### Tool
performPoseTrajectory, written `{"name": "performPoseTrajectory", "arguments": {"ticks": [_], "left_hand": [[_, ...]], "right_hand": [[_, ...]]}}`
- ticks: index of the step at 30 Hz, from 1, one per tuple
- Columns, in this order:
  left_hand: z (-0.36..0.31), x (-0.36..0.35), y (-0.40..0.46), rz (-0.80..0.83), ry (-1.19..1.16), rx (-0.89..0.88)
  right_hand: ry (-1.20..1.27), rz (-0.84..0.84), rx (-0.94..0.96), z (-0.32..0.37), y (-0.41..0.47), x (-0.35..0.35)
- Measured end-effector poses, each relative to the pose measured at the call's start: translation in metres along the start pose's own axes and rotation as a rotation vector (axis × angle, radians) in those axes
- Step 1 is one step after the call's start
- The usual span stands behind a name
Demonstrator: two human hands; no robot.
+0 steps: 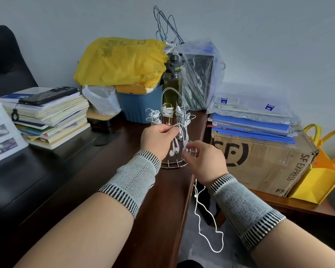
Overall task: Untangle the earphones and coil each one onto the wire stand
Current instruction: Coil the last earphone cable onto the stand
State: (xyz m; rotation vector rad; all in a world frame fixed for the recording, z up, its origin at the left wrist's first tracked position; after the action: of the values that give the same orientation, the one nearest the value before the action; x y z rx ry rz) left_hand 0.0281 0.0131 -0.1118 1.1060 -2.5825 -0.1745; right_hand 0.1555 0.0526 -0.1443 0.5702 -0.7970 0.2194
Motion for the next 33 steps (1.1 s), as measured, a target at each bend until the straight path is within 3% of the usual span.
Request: {"name": "performPoseTrajectory", "arguments": {"ticks": [16,26,33], "left_hand": [[0.02,-0.002,-0.009,0.149,-0.279,0.13],[0.02,0.0,-0.006,0.328,-0.545,0.342],[0.02,-0.001,-0.006,0.381,-0.612,0.433]], "right_hand": [[0.444,-0.04,-0.051,0.0,-0.01,-0.015],[0.519,0.087,-0.039,0.009,-0.033,-0.041],[0.398,0.085,-0.08,-0.001,-0.017,-0.041]]}}
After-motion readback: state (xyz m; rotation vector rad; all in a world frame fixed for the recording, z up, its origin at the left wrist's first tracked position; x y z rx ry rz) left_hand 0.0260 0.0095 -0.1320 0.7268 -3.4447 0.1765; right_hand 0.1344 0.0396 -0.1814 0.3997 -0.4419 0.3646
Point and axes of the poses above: each hand's wrist, its own y-axis towards the middle knuckle, its own x-axis out of the back of the hand, z = x × y, the point moved 1 cm from there along y, towards the middle knuckle, and after that the axes turned 1 degree about -z, right-handed, at the moved point
